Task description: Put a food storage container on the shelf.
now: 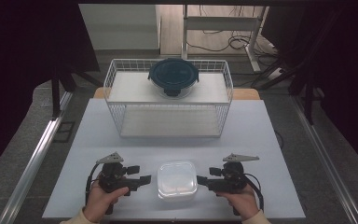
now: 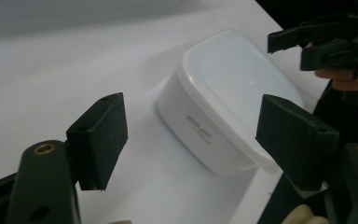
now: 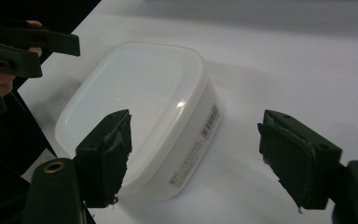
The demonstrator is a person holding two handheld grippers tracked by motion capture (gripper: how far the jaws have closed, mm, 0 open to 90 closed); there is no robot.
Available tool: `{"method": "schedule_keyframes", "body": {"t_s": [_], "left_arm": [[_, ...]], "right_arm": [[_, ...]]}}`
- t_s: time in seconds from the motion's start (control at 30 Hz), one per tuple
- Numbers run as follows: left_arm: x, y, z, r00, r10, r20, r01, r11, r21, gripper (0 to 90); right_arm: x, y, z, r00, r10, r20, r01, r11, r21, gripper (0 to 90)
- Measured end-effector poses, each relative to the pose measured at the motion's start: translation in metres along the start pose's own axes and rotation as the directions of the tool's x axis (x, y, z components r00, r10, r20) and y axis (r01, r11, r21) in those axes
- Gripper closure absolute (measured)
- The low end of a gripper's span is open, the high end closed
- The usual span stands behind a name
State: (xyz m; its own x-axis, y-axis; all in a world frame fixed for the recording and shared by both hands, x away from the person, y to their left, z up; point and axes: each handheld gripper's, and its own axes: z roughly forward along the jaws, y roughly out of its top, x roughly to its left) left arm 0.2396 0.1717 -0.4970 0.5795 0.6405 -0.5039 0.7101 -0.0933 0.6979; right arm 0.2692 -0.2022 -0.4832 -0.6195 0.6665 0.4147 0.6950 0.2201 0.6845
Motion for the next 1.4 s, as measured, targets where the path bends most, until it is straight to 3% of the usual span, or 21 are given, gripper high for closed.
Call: {"method": "schedule_keyframes", "body": {"t_s": [0.1, 0.17, 0.2, 0.23, 0.27, 0.33, 0.53, 0.57, 0.6, 0.63, 0.67, 0.77, 0.93, 0.97, 1.0, 1.03, 1.13, 1.2, 1.23, 1.33, 1.4], "left_arm": [[0.002, 0.001, 0.004, 0.9989, -0.036, 0.028, 0.036, 0.9993, 0.005, 25.8], [0.004, 0.002, 0.006, 0.9946, -0.086, 0.058, 0.086, 0.9963, 0.004, 26.9], [0.004, 0.002, 0.006, 0.9946, -0.086, 0.058, 0.086, 0.9963, 0.004, 27.4], [0.008, 0.002, 0.009, 0.9862, -0.141, 0.086, 0.141, 0.99, 0.003, 27.7], [0.008, 0.002, 0.009, 0.9862, -0.141, 0.086, 0.141, 0.99, 0.003, 27.9], [0.012, 0.003, 0.015, 0.975, -0.195, 0.108, 0.194, 0.9808, 0.012, 28.2], [0.015, 0.003, 0.024, 0.9628, -0.236, 0.132, 0.233, 0.9718, 0.038, 30.3], [0.015, 0.002, 0.025, 0.9557, -0.256, 0.145, 0.252, 0.9666, 0.045, 31.2], [0.015, 0.002, 0.025, 0.9557, -0.256, 0.145, 0.252, 0.9666, 0.045, 31.8], [0.017, -0.001, 0.026, 0.9402, -0.294, 0.173, 0.289, 0.9559, 0.051, 32.9], [0.018, -0.003, 0.026, 0.9309, -0.315, 0.185, 0.31, 0.9491, 0.056, 34.1], [0.017, -0.004, 0.028, 0.9352, -0.312, 0.168, 0.306, 0.9502, 0.06, 38.0], [0.016, -0.006, 0.032, 0.9312, -0.326, 0.164, 0.316, 0.9451, 0.084, 44.4], [0.015, -0.008, 0.035, 0.9194, -0.35, 0.18, 0.335, 0.9361, 0.106, 45.7], [0.015, -0.008, 0.035, 0.9194, -0.35, 0.18, 0.335, 0.9361, 0.106, 46.5], [0.014, -0.009, 0.037, 0.9134, -0.36, 0.19, 0.344, 0.9321, 0.114, 48.0], [0.013, -0.01, 0.038, 0.9115, -0.363, 0.193, 0.345, 0.9305, 0.124, 52.2], [0.012, -0.01, 0.039, 0.9018, -0.375, 0.215, 0.354, 0.9261, 0.131, 58.5], [0.01, -0.01, 0.038, 0.9081, -0.367, 0.202, 0.347, 0.9292, 0.126, 60.1], [0.01, -0.01, 0.037, 0.9059, -0.371, 0.205, 0.352, 0.9278, 0.125, 64.5], [0.01, -0.01, 0.036, 0.9027, -0.375, 0.212, 0.358, 0.9268, 0.115, 68.7]], "right_arm": [[0.001, 0.001, 0.003, 0.9999, 0.01, -0.009, -0.01, 1.0, -0.003, 28.4], [0.001, 0.001, 0.004, 0.9996, 0.023, -0.014, -0.023, 1.0, -0.003, 29.6], [0.001, 0.001, 0.005, 0.9994, 0.031, -0.016, -0.032, 0.999, -0.005, 30.0], [0.0, 0.001, 0.006, 0.9987, 0.047, -0.021, -0.047, 0.999, -0.002, 30.4], [0.0, 0.001, 0.006, 0.9987, 0.047, -0.021, -0.047, 0.999, -0.002, 30.4], [-0.001, 0.002, 0.007, 0.9966, 0.077, -0.029, -0.078, 0.997, -0.003, 32.3], [-0.007, 0.002, 0.013, 0.9884, 0.144, -0.049, -0.144, 0.99, 0.001, 37.0], [-0.009, 0.003, 0.016, 0.9844, 0.164, -0.065, -0.163, 0.987, 0.006, 39.7], [-0.009, 0.003, 0.017, 0.9827, 0.168, -0.078, -0.168, 0.986, 0.011, 40.6], [-0.008, 0.003, 0.018, 0.9815, 0.17, -0.088, -0.169, 0.985, 0.016, 41.7], [-0.008, 0.003, 0.018, 0.9805, 0.172, -0.095, -0.171, 0.985, 0.021, 42.7], [-0.007, 0.003, 0.02, 0.9771, 0.179, -0.115, -0.177, 0.984, 0.033, 46.0], [-0.007, 0.002, 0.02, 0.9727, 0.192, -0.131, -0.187, 0.981, 0.044, 49.9], [-0.008, 0.002, 0.021, 0.9703, 0.198, -0.138, -0.194, 0.98, 0.047, 51.4], [-0.008, 0.002, 0.021, 0.9703, 0.198, -0.138, -0.194, 0.98, 0.047, 51.4], [-0.009, 0.002, 0.022, 0.9669, 0.211, -0.144, -0.205, 0.977, 0.058, 54.2], [-0.009, 0.002, 0.022, 0.9649, 0.212, -0.155, -0.204, 0.977, 0.067, 59.2], [-0.009, 0.001, 0.023, 0.9642, 0.217, -0.152, -0.208, 0.975, 0.076, 62.0], [-0.01, 0.001, 0.023, 0.9617, 0.226, -0.155, -0.216, 0.973, 0.077, 62.8], [-0.011, 0.001, 0.022, 0.9557, 0.246, -0.161, -0.235, 0.968, 0.085, 64.5], [-0.013, -0.001, 0.02, 0.944, 0.281, -0.173, -0.269, 0.959, 0.091, 66.4]]}}
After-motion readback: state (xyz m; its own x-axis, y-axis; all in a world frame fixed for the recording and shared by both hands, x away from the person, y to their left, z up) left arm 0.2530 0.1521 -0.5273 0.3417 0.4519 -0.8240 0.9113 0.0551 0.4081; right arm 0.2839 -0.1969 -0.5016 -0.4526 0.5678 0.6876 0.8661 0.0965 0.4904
